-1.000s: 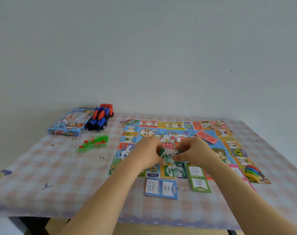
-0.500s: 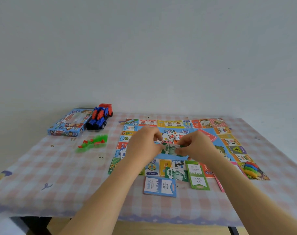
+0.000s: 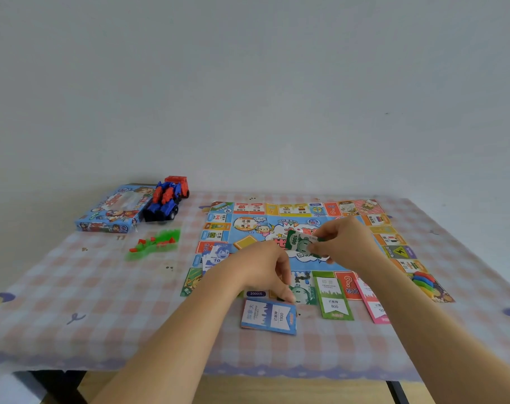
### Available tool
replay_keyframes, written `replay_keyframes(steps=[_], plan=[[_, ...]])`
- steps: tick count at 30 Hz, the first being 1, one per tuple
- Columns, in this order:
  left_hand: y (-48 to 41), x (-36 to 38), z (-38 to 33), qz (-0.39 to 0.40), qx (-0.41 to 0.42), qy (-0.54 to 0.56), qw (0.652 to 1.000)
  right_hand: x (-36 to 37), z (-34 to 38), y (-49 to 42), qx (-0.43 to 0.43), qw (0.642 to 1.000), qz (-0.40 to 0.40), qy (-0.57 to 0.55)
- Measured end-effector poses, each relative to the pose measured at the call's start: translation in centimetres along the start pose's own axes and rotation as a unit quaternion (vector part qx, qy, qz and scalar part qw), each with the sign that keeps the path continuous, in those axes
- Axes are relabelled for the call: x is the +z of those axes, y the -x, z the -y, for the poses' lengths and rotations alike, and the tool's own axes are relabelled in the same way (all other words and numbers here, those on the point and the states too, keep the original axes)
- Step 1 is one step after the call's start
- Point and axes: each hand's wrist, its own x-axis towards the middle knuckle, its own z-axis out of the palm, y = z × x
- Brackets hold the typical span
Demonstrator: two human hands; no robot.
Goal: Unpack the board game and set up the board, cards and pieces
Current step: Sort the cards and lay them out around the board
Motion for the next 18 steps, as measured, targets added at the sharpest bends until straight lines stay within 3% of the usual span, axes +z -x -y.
replay_keyframes(steps=[5,10,14,18], plan=[[-0.1,0.0,0.1,-0.018,-0.007,0.014,1.0,-0.5,0.3,0.1,0.004,0.999,0.021,-0.025],[-0.3,-0.3,0.8,-0.11,-0.05,0.069,0.99,-2.0,0.7,0.4,-0.026,0.993,0.093,-0.065],[-0.3,-0.6,1.1,-0.166,-0.053,0.071,0.982,-1.7,1.0,0.9,-0.058,0.988,0.14,0.03],[-0.3,-0.9,0.7,-0.139,-0.026,0.067,0.988,0.2,0.7,1.1,-0.072,0.989,0.107,0.071]])
